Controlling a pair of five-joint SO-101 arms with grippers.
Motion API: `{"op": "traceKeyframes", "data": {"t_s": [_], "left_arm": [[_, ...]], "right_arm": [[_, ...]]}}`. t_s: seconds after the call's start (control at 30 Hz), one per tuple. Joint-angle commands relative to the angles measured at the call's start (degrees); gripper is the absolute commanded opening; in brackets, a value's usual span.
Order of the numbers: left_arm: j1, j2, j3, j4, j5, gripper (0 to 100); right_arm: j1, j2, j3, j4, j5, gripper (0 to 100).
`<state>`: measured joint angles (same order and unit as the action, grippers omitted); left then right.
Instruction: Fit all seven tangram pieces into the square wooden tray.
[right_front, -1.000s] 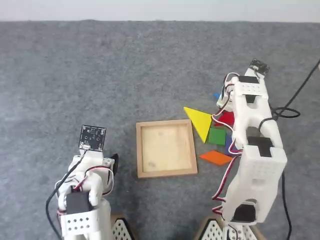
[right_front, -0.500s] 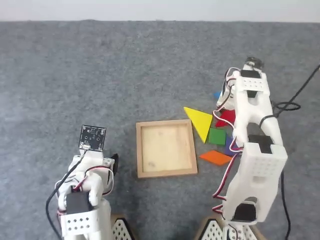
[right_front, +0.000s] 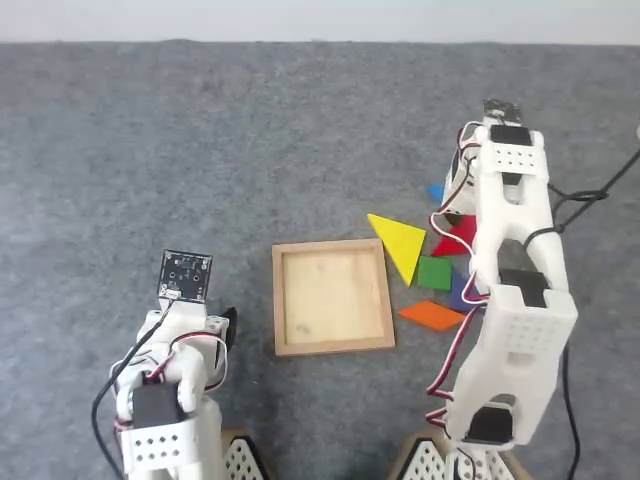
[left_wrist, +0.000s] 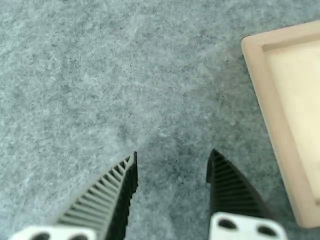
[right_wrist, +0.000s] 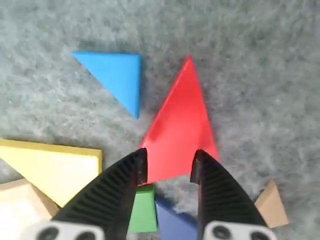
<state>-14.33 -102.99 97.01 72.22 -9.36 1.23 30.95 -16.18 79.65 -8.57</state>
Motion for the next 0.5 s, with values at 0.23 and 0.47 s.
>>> {"op": "traceKeyframes", "data": {"t_s": [0.23, 0.47], "left_arm": [[0.09, -1.14, -0.48, 0.26, -0.44, 22], [0.09, -1.14, -0.48, 0.26, -0.44, 22]], "right_arm": [[1.36, 3.65, -3.25, -2.33, -3.87, 30.3], [-0.22, 8.22, -3.25, -3.12, -4.22, 30.3]]}}
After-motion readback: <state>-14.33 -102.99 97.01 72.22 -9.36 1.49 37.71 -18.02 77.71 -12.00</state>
